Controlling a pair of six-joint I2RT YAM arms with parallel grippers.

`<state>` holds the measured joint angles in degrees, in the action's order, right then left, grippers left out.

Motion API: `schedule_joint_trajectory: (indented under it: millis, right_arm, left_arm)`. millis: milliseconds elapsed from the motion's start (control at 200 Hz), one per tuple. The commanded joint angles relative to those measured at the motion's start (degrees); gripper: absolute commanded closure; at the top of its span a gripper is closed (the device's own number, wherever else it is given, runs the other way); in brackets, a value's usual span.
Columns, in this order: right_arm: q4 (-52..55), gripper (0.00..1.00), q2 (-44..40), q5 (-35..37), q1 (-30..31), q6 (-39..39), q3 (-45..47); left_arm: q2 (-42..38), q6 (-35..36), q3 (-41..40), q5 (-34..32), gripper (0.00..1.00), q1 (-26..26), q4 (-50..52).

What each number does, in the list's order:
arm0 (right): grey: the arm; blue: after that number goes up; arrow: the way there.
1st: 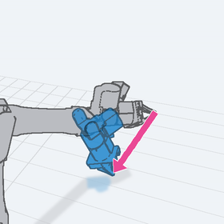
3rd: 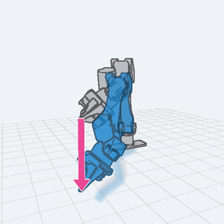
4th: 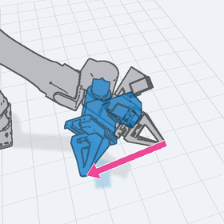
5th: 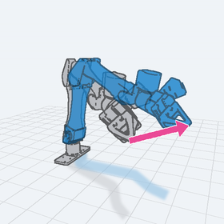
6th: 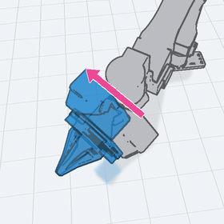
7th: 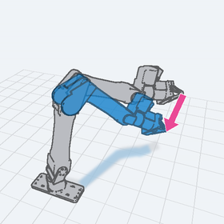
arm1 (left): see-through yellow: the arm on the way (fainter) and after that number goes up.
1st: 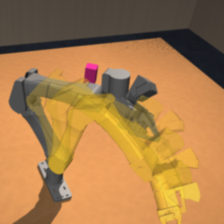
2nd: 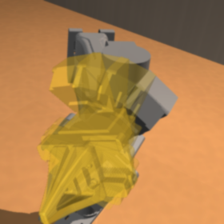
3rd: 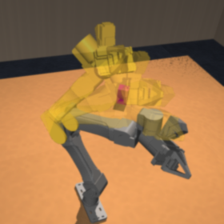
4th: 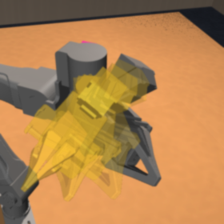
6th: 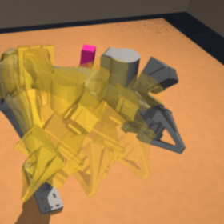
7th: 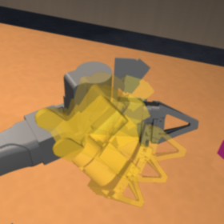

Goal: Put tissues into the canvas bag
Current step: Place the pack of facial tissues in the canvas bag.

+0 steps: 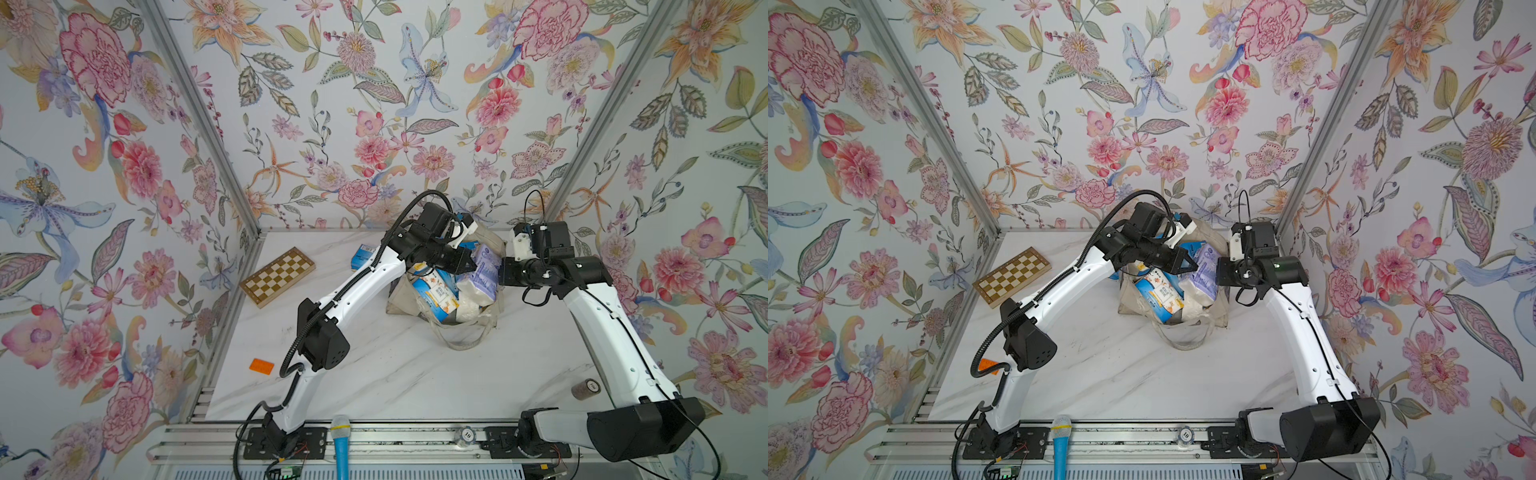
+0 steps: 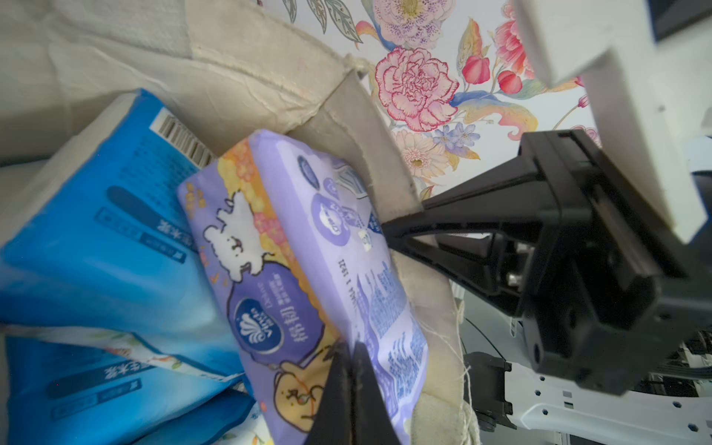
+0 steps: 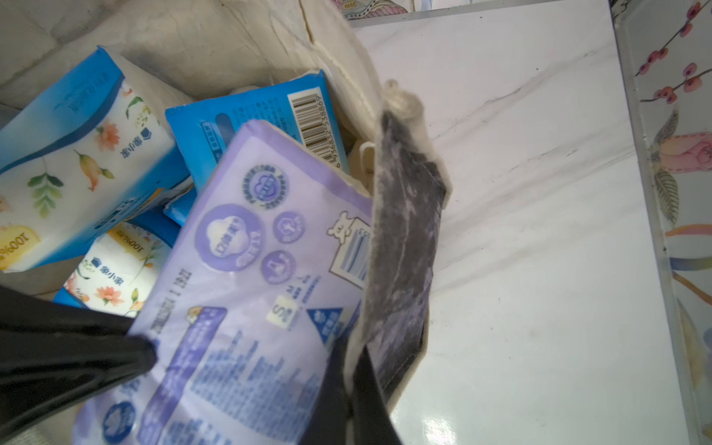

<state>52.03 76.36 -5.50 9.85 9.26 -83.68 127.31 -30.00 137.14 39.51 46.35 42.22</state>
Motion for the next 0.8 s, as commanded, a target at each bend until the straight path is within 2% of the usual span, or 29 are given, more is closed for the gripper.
schedule_joint_trajectory:
  millis: [0,320,646,796]
  right_arm:
    - [-6.79,1.00,0.06,-2.91,1.87,0.54,-3.88]
    - [-7.22,1.00,0.46,-2.64,2.81,0.71,-4.61]
    - [-7.13,1.00,0.00,-2.72,2.81,0.72,-4.40]
    - [-7.19,1.00,0.02,-2.62,2.72,0.59,-4.34]
  left_arm:
    - [2.67,-2.68,2.15,5.99,1.00,3.27,-6.05]
    - [7.61,-3.87,3.22,7.15,1.00,4.45,-8.04]
    - [11.57,-4.85,5.06,-0.92,1.00,3.07,-10.59]
    - [12.67,-4.42,5.07,-0.70,0.99,2.54,-9.37]
